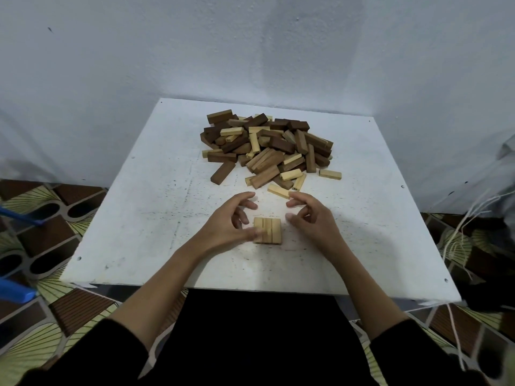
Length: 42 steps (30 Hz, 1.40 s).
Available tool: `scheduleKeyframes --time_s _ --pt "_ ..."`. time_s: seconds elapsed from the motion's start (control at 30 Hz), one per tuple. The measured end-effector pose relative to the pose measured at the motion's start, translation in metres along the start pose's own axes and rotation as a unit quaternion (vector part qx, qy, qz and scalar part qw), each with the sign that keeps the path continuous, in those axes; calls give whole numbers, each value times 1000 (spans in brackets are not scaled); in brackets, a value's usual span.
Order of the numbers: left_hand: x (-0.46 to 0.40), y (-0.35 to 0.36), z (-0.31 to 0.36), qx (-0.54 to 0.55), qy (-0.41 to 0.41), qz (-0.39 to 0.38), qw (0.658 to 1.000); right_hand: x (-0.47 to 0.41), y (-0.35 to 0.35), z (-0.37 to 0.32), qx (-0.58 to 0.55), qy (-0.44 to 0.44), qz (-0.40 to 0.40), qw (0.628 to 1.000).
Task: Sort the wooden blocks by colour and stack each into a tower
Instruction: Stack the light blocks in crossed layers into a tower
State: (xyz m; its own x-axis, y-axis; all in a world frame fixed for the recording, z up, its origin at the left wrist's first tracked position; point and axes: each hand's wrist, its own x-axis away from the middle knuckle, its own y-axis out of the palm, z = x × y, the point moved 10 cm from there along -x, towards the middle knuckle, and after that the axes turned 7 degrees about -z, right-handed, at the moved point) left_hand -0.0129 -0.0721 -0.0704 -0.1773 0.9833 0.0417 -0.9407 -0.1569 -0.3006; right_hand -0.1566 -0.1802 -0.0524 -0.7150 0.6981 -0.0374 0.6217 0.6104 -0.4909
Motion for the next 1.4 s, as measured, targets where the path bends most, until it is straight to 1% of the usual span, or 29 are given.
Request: scheduleKeyframes --time_s 0.03,0.1,0.2,0.3,0.37,0.5,0.57,0.63,0.7,0.77,0.83,1.0,1.07,1.13,1.2,1.23,1.27,1.33,1.4 --pt "-1 -3 1 20 -2 9 1000 -5 -8 -1 39 5 33 999" --pt "-7 -8 7 -2 4 31 1000 -17 -17 -5 116 -2 72 991" --pt "-24 -9 22 -80 24 52 995 -28 -10 -8 186 -30 75 979" --pt "-42 -4 37 -155 59 42 985 -31 -4 -12 195 -51 80 976" --pt "-53 3 41 -231 78 23 969 -34 -6 -19 195 -78 96 973" --pt "-67 16 37 -326 65 -8 943 -48 -21 -29 208 -118 141 961" --pt "-70 20 38 -351 51 -17 935 -57 -22 -30 219 -128 120 960" --pt "-73 24 40 -367 46 -26 929 -65 -16 -27 253 -126 73 956" --pt "-75 26 42 -378 47 -31 924 -70 -12 -21 294 -105 35 950" --pt "-76 26 45 -371 48 -30 927 -74 -15 -15 319 -71 26 945" --pt "-77 26 48 -360 45 -28 931 -74 -21 -12 325 -58 33 943" --pt "-80 29 47 -351 32 -23 936 -74 -26 2 330 -85 36 939" --pt "-81 30 49 -350 30 -18 936 -73 -27 6 327 -84 20 941" --pt "-83 31 50 -355 27 -20 934 -68 -25 5 311 -94 -17 946" --pt "-84 33 50 -359 25 -31 932 -62 -25 -3 271 -107 -45 956" --pt "-84 33 50 -364 23 -34 931 -59 -29 -6 246 -104 -43 963" --pt "-83 33 50 -370 21 -32 928 -56 -33 -7 220 -87 -30 971" --pt "-82 30 50 -372 17 -9 928 -50 -48 1 181 -33 32 982" --pt "-82 28 51 -371 11 9 929 -43 -60 10 185 8 93 978"
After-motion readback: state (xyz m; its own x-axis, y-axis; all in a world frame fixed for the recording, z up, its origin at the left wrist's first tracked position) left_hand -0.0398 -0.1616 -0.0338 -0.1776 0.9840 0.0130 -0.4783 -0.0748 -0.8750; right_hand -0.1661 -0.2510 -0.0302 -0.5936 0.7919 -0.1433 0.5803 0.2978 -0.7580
